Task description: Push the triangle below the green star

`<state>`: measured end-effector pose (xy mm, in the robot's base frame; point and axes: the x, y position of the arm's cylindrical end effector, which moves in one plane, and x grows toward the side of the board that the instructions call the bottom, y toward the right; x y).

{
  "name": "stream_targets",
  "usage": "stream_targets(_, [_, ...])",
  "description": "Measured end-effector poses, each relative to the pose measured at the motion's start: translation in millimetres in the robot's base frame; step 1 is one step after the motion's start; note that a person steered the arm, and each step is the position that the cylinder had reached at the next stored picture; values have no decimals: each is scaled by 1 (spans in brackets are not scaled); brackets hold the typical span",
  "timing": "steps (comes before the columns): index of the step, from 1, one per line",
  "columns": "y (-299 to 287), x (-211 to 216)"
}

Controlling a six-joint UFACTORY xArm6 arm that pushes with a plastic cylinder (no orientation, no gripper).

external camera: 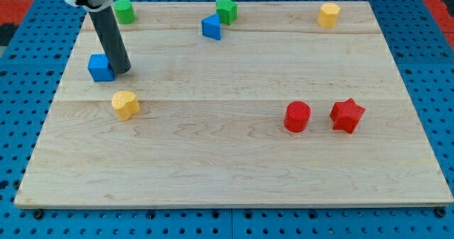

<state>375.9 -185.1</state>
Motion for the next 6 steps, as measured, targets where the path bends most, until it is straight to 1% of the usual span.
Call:
stream_targets(1, [54, 13])
stream_targets(5, [58, 12])
stream_targets(6, [63, -27])
